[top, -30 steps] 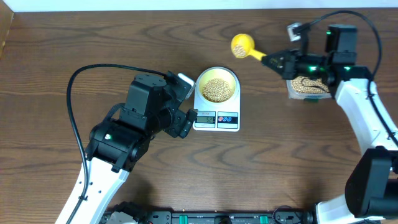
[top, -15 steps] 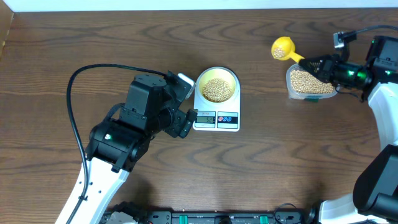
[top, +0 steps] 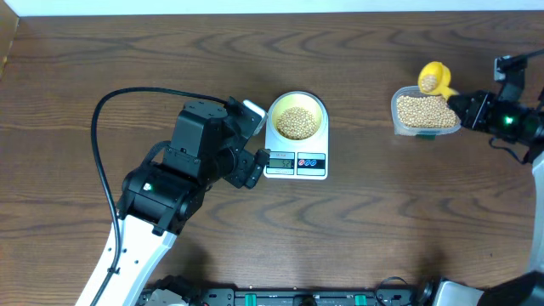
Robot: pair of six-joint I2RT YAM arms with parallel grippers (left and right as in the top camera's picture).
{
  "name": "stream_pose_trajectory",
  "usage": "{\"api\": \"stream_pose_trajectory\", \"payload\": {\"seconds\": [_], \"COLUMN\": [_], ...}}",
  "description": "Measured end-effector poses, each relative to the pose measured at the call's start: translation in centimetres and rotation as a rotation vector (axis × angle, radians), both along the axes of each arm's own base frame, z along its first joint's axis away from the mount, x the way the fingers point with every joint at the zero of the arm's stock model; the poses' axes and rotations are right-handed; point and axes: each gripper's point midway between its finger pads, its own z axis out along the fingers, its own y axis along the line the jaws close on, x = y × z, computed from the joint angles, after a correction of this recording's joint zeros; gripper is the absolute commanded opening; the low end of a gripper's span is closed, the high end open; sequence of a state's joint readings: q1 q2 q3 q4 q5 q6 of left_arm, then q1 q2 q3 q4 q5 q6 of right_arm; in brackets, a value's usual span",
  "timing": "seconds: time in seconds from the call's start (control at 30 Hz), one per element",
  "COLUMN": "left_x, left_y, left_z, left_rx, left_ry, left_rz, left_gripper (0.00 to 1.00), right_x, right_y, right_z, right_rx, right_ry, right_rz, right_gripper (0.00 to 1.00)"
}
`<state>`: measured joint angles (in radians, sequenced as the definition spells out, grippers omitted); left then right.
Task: Scoop item into bowl and weigh 50g on scale
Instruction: 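Dip the scoop into the soybeans with the right gripper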
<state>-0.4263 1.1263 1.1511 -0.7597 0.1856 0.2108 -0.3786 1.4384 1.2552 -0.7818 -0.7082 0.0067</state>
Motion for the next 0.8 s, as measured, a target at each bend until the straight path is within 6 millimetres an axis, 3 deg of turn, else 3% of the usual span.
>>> {"api": "stream_pose_trajectory", "payload": {"seconds": [0.3, 0.8], "left_x": [0.0, 0.0], "left_y": [0.0, 0.0], "left_z": [0.0, 0.0], "left_rx": [0.0, 0.0], "left_ry": [0.0, 0.0], "left_rz": [0.0, 0.0], "left_gripper": [0.83, 0.83], "right_x": [-0.8, -1.0], "right_y": [-2.5, -0.1], "right_z": [-1.8, -3.7], "right_rx": [-0.28, -0.601], "right_ry": [0.02, 0.071], "right_rz": [0.033, 0.196], "right_gripper": [0.01, 0.01]}}
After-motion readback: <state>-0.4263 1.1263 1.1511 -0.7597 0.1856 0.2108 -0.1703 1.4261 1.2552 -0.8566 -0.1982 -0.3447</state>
